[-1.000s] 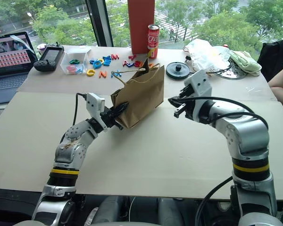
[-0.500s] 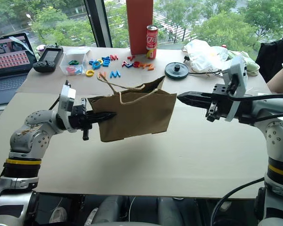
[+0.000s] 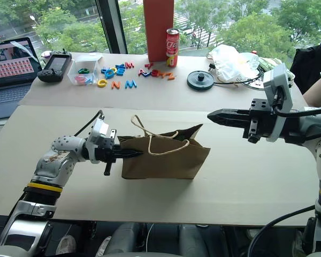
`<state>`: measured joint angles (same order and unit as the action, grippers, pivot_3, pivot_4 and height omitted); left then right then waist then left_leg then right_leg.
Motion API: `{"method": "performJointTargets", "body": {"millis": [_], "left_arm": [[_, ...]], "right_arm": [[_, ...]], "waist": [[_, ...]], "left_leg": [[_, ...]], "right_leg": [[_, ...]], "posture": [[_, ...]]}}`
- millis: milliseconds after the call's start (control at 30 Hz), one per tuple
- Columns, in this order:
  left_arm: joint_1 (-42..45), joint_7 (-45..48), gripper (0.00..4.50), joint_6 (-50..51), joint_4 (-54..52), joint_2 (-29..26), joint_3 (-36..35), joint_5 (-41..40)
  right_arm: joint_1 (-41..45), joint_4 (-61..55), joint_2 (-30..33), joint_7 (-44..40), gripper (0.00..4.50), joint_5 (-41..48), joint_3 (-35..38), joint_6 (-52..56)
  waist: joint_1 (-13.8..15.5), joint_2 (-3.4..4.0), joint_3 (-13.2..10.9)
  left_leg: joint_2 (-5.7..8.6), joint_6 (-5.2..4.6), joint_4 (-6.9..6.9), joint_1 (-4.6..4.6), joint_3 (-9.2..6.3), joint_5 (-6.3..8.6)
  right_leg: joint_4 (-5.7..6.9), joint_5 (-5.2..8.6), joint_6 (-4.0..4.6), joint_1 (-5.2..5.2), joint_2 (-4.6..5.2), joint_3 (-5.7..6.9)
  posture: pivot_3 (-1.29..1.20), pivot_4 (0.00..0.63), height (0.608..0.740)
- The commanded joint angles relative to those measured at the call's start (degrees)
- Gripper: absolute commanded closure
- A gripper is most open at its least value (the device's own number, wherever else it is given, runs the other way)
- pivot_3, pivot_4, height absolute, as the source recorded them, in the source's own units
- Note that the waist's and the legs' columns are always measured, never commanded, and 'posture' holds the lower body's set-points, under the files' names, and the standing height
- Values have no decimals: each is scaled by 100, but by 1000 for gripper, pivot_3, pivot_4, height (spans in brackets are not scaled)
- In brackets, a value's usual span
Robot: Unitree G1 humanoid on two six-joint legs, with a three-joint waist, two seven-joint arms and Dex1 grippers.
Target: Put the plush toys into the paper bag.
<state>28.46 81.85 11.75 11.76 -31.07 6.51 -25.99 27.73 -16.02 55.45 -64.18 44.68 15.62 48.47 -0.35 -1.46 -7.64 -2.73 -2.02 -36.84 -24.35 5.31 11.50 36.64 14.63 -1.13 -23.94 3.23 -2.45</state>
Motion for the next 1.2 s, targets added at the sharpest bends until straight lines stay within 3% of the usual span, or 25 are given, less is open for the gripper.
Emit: {"method": "performJointTargets", "body": {"millis": [33, 367, 467, 667, 800, 1033, 1200], "left_arm": [[153, 294, 4267, -435, 371, -36, 77, 244], [359, 372, 4267, -743, 785, 14, 29, 418], [348, 284, 3577, -679, 688, -61, 29, 474], [248, 245, 1262, -282, 318, -233, -67, 331], [195, 144, 7, 12, -78, -438, -201, 226], [262, -1, 7, 817, -833, -875, -538, -143], [541, -12, 7, 2364, -1573, -1658, -1129, -1153]], "right_arm": [[-166, -8, 260, -228, 4500, -321, -263, -294], [-189, 34, 236, -246, 4500, -412, -443, -447], [-181, 50, 242, -256, 4500, -428, -472, -469], [-151, 124, 238, -281, 4500, -484, -533, -551], [-119, 177, 222, -314, 4500, -523, -566, -604], [-86, 182, 215, -370, 4500, -532, -571, -610], [-53, 175, 164, -449, 4500, -501, -570, -676]], "waist": [[2, 0, 0], [5, 0, 0], [8, 0, 0], [9, 0, 0], [-1, 0, 0], [-2, 0, 0], [-32, 0, -1]], "left_leg": [[0, 0, 0, 1, 0, 0], [-1, 0, -3, -2, 1, 0], [-1, 0, -3, -3, 1, 0], [-2, 0, -4, -3, 1, 0], [-3, 0, -4, -3, 1, 0], [-4, 0, -5, -2, 1, 0], [-7, 0, -4, -1, 2, 0]], "right_leg": [[-1, 0, 0, 2, 0, 0], [3, 0, 0, -3, 0, -1], [3, 0, 0, -3, 0, -1], [5, 0, 0, -3, 1, -1], [7, 0, 0, -5, -1, -1], [9, 0, 0, -4, 0, -1], [10, 0, -1, -6, -2, 0]], "posture": [[0, 150, 739], [0, 150, 739], [0, 150, 739], [0, 150, 739], [0, 150, 739], [0, 150, 739], [0, 150, 739]]}}
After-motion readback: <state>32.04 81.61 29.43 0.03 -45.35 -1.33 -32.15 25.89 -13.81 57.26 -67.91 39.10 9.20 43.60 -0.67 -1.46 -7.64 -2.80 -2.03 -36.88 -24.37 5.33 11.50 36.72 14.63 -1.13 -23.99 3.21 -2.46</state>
